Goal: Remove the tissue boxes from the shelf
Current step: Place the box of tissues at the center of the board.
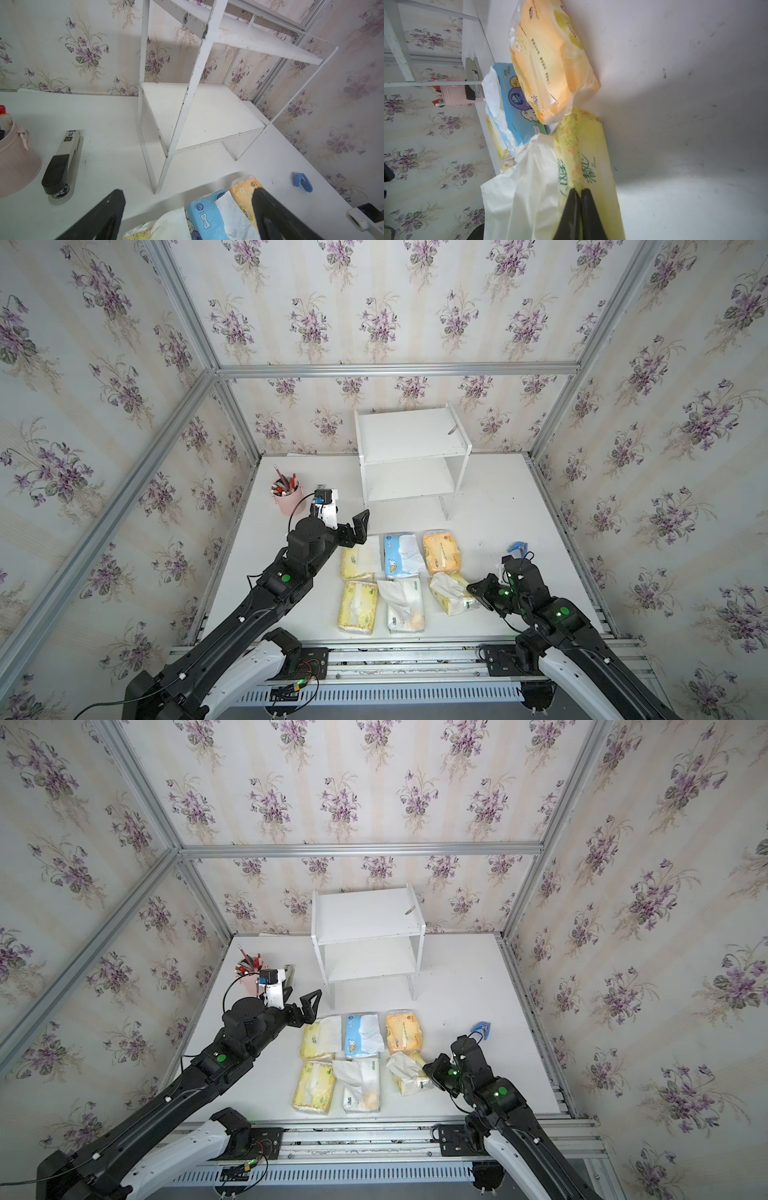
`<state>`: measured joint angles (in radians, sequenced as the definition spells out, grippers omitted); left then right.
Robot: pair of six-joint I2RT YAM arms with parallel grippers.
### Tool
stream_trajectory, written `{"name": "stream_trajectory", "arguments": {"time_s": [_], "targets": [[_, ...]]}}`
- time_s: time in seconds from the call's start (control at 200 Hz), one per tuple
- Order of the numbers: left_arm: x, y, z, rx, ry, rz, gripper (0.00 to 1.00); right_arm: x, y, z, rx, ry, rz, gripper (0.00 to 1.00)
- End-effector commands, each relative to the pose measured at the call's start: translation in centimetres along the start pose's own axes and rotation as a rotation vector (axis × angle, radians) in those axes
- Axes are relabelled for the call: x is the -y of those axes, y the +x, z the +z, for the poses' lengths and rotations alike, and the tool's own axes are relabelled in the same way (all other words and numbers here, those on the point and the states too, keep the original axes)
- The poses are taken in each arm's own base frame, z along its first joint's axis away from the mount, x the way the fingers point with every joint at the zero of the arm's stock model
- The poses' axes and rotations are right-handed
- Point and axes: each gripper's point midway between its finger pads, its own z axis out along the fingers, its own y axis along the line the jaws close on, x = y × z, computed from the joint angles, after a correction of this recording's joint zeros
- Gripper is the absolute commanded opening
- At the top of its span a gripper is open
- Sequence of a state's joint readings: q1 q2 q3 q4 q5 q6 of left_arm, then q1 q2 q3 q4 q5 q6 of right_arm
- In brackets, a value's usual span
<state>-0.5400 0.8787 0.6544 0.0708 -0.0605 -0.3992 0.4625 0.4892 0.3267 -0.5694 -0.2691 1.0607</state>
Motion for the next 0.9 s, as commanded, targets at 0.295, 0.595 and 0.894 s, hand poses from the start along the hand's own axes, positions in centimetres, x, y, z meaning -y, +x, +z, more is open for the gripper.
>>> {"name": "stream_trajectory", "arguments": {"time_s": [0.295,0.595,0.894], "targets": [[-0.1,-0.8,0.0,0.027,-0.011,0.004,0.99,0.0,-0.1,0.6,0.027,0.003,-0.004,0.15],[-0.4,-1.0,-0.3,0.029,-0.028,0.014,0.99,-0.1,1.6,-0.1,-0.042,0.03,-0.037,0.34],[-1.7,-1.2,-1.0,0.034,-0.092,0.02,0.99,-2.9,-2.8,-3.4,0.184,0.05,-0.171,0.37]]}}
